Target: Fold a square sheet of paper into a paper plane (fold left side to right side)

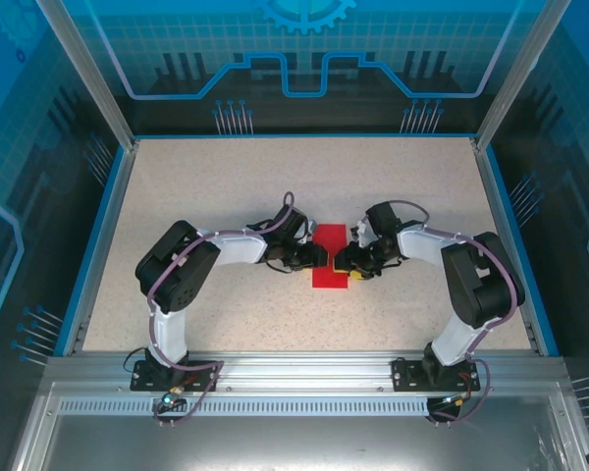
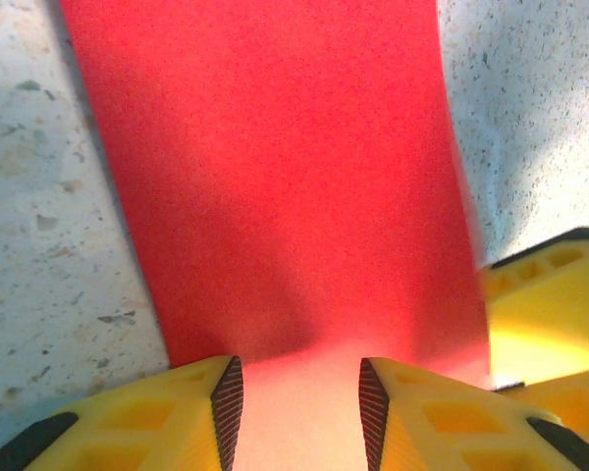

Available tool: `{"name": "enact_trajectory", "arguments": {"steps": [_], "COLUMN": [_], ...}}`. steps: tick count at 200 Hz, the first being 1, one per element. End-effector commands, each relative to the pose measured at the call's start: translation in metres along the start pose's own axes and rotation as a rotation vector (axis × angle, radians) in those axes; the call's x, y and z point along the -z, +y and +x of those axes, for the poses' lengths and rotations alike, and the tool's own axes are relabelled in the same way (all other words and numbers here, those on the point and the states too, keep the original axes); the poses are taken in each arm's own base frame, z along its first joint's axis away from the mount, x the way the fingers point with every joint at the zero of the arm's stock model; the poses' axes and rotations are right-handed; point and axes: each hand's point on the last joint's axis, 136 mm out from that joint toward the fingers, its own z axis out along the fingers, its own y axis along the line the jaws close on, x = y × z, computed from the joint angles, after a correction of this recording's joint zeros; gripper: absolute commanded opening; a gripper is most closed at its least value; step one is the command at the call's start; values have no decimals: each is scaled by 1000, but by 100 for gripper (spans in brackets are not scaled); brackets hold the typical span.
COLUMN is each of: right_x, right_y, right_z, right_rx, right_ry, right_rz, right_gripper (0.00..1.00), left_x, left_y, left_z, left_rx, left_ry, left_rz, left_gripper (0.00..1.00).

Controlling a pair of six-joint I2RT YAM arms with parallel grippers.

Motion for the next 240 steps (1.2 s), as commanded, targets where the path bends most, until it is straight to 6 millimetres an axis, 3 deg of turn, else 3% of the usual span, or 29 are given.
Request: {"name": "enact_trajectory", "arguments": {"steps": [1, 36, 69, 119, 174, 197, 240], "right_x": [1, 5, 2, 8, 23, 26, 26], "right_y": [3, 9, 16, 24, 45, 48, 51], "right_z": [-9, -29, -39, -60, -66, -67, -68], "right_rx": [-11, -20, -29, -25, -19, -18, -18], "right_ry": [7, -5, 12, 0, -14, -16, -13], "right_rz": [-73, -130, -172, -165, -211, -217, -216], "right_gripper": [45, 45, 44, 44, 44, 44, 44], "left_x": [4, 24, 55, 83, 59, 42, 15], "left_y": [1, -12, -31, -52, -84, -91, -82], "left_z": [14, 3, -3, 24, 61, 61, 55], "left_rx": [-4, -73, -179, -399, -662, -717, -775], "left_ry": [20, -47, -152, -222, -166, -152, -121], "left_rz": [-19, -12, 35, 14, -214, -343, -603], "left_gripper": [41, 51, 62, 68, 72, 72, 74]}}
